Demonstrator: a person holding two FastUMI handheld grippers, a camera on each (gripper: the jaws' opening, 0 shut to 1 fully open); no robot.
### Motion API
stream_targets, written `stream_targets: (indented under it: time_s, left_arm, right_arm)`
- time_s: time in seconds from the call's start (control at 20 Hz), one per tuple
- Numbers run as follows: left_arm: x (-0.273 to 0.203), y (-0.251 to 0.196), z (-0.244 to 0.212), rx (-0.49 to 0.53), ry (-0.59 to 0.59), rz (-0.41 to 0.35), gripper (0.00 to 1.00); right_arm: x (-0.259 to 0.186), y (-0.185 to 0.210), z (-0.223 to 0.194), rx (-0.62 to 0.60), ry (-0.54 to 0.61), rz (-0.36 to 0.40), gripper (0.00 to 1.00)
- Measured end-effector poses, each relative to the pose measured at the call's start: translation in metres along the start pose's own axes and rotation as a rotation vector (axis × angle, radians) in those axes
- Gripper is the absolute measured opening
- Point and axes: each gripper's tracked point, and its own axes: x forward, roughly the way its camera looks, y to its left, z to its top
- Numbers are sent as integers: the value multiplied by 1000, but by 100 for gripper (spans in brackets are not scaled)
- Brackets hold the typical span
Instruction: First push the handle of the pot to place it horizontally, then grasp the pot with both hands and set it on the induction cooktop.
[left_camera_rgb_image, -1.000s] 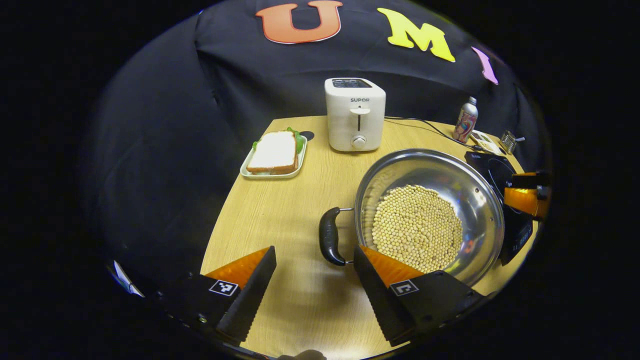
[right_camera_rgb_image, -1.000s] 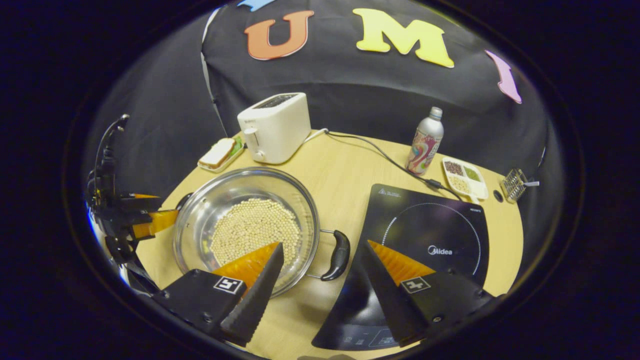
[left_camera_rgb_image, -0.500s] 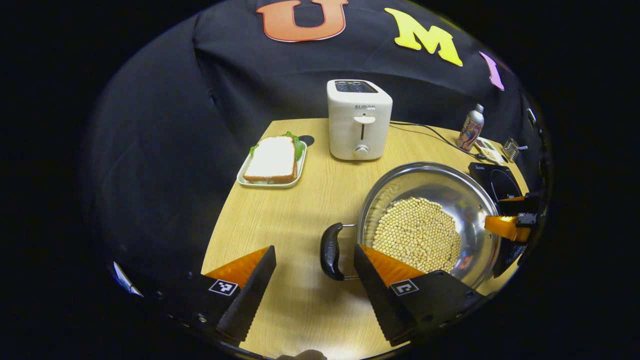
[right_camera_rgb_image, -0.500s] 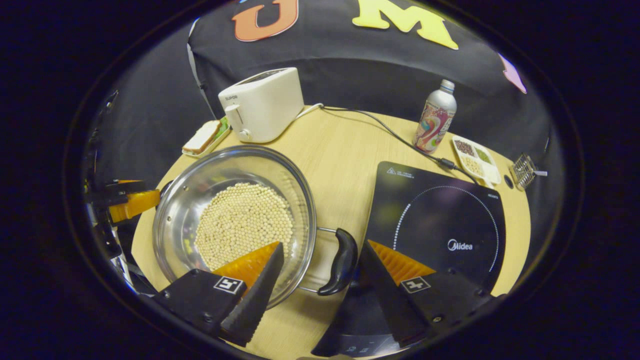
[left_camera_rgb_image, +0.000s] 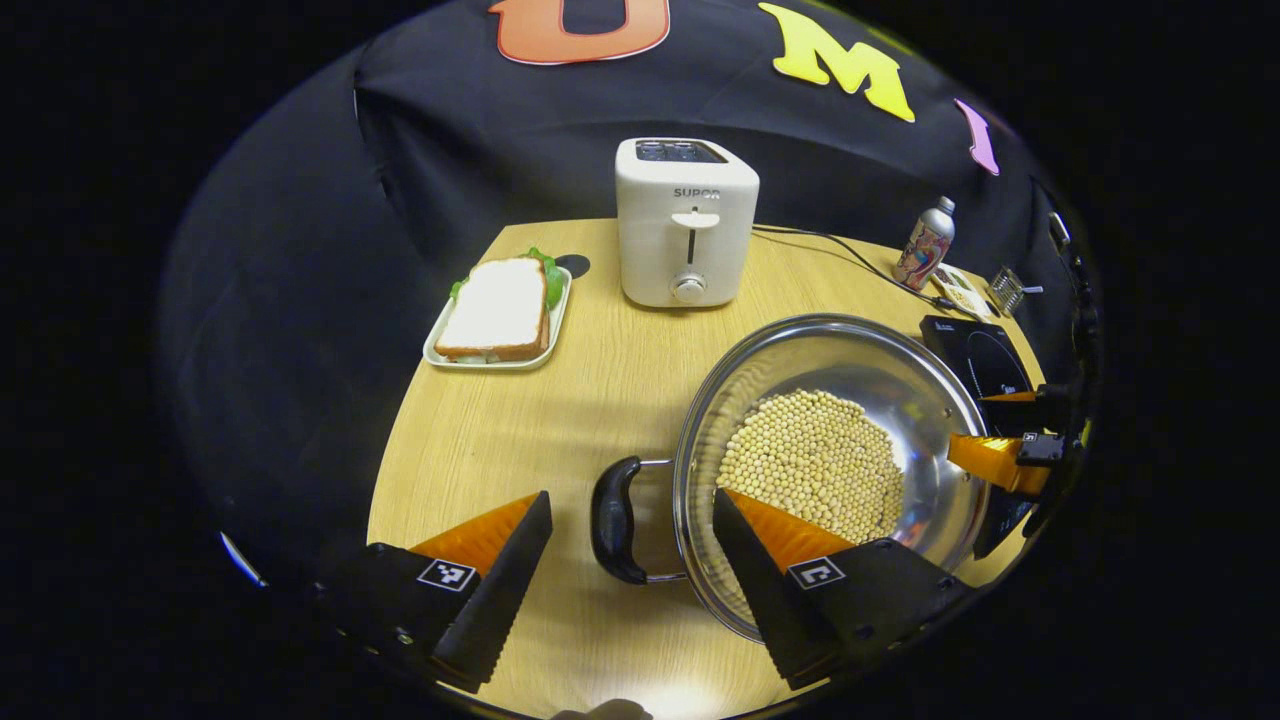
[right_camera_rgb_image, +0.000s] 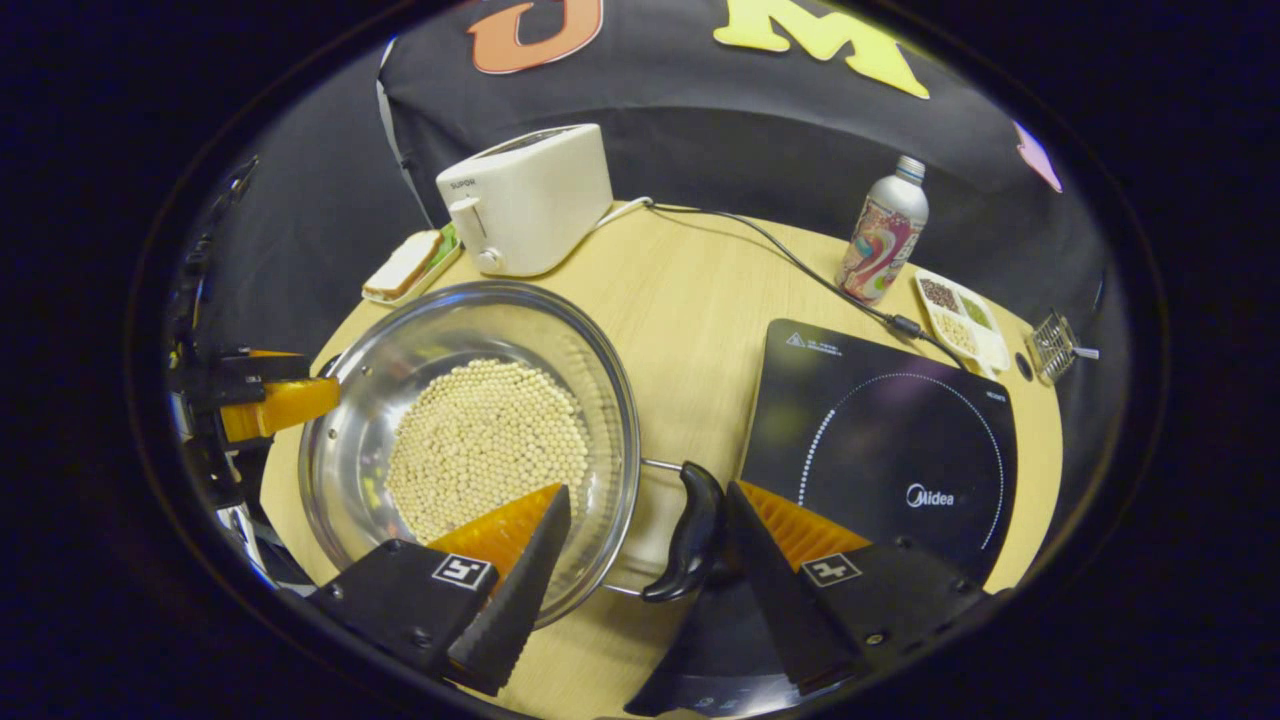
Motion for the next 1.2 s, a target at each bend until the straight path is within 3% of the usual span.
stream_targets:
  time_s: [0.2, 0.25, 0.3, 0.35, 0.45, 0.5, 0.55, 0.6, 0.65, 0.7, 0.75, 0.8, 0.85, 1.0, 1.05, 1.1, 1.2]
  left_arm:
    - [3, -7, -3, 1, 30, -19, 98]
    - [4, -10, -4, 4, 35, -21, 97]
    - [8, -10, -4, 7, 38, -14, 90]
    - [8, -8, -3, 10, 35, -8, 75]
    - [10, -5, -5, 5, 52, 19, 77]
    - [10, -5, -5, 3, 49, 21, 68]
    - [11, -5, -7, 2, 59, 22, 77]
    - [9, -6, -7, -1, 60, 22, 56]
    - [9, -6, -8, 0, 64, 23, 76]
    - [9, -6, -6, -3, 59, 24, 65]
    - [11, -7, -7, -4, 59, 27, 53]
    - [10, -6, -7, -5, 54, 29, 51]
    - [9, -8, -8, -3, 60, 31, 61]
    - [2, -6, -2, -4, 32, 36, 59]
    - [-3, -6, 0, 1, 22, 39, 69]
    - [-8, -7, 2, 2, 13, 40, 58]
    - [-23, -15, 14, -6, -13, 36, 58]
  right_arm:
    - [5, 1, -1, 27, 41, -2, 87]
    - [4, 3, -2, 25, 44, -1, 93]
    - [6, 3, -2, 26, 52, -3, 92]
    - [7, 4, -3, 25, 57, -6, 90]
    - [10, 7, -6, 29, 78, -6, 86]
    - [9, 7, -8, 31, 87, -9, 86]
    - [14, 4, -11, 32, 103, -30, 84]
    - [13, 5, -9, 63, 102, -33, 78]
    - [13, 5, -10, 90, 122, -29, 68]
    - [13, 5, -8, 115, 131, -22, 69]
    - [13, 6, -7, 133, 127, -12, 63]
    - [13, 7, -6, 132, 125, -6, 63]
    - [10, 6, -6, 127, 122, -3, 57]
    - [1, 6, -1, 144, 90, 13, 53]
    - [-5, 5, 3, 142, 76, 14, 53]
    - [-12, 4, 8, 136, 59, 14, 53]
    - [-28, -1, 17, 130, 20, 13, 53]
